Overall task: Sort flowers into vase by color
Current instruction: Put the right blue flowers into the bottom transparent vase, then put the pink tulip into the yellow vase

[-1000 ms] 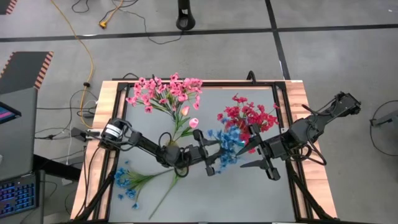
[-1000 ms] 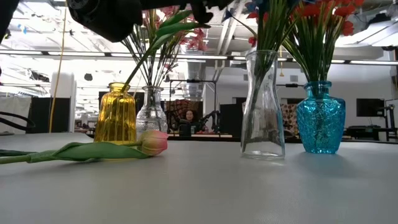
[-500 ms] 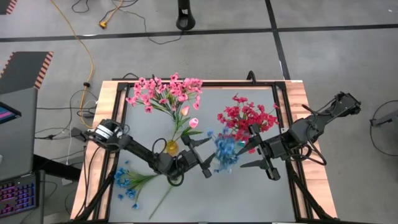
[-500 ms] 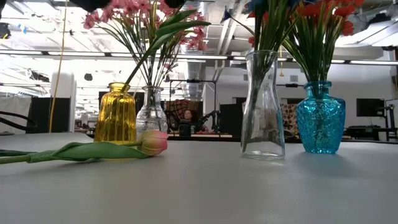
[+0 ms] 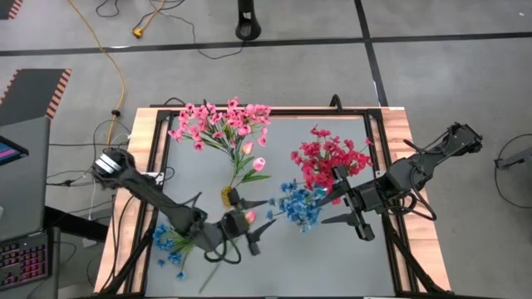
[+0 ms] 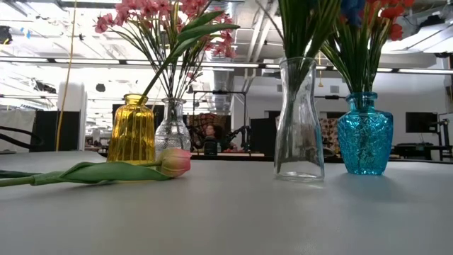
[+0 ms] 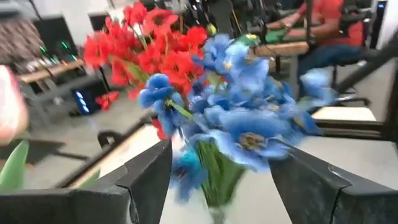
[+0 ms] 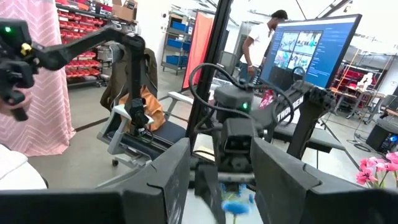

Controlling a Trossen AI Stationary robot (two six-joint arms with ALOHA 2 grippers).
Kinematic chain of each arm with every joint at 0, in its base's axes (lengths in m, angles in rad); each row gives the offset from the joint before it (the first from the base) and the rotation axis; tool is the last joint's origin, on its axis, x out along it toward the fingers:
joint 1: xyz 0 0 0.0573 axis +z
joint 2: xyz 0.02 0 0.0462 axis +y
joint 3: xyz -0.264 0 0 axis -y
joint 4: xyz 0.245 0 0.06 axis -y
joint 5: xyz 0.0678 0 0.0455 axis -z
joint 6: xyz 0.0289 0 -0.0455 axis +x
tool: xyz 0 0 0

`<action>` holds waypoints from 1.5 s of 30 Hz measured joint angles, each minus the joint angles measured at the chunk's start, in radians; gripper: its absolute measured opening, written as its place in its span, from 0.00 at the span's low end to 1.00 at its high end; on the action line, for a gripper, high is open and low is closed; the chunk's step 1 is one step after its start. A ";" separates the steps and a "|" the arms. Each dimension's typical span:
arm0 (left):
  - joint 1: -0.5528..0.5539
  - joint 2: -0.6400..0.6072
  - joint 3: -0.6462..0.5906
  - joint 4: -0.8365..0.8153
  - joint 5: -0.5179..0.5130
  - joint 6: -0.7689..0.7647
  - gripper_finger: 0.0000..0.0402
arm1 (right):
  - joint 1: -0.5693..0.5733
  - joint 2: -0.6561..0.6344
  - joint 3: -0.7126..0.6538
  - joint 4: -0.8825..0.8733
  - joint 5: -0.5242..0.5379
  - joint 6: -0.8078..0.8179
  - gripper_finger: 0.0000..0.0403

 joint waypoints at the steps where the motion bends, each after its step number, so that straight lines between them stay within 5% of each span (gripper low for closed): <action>1: -0.007 -0.020 0.000 -0.049 0.000 -0.044 0.62 | 0.000 0.000 0.000 0.000 0.000 0.000 0.49; 9: -0.051 -0.164 0.000 -0.433 0.060 -0.394 0.62 | 0.000 0.000 0.000 0.000 0.000 0.000 0.49; 22: -0.058 -0.142 0.000 -0.940 0.480 -0.983 0.62 | 0.000 0.000 0.000 -0.001 0.000 0.000 0.49; 36: 0.036 0.125 0.000 -0.964 0.564 -1.009 0.62 | 0.024 -0.027 0.000 -0.021 0.009 0.001 0.49; 45: 0.103 0.225 0.003 -0.948 0.684 -0.949 0.61 | 0.042 -0.230 0.000 -0.207 0.255 0.001 0.48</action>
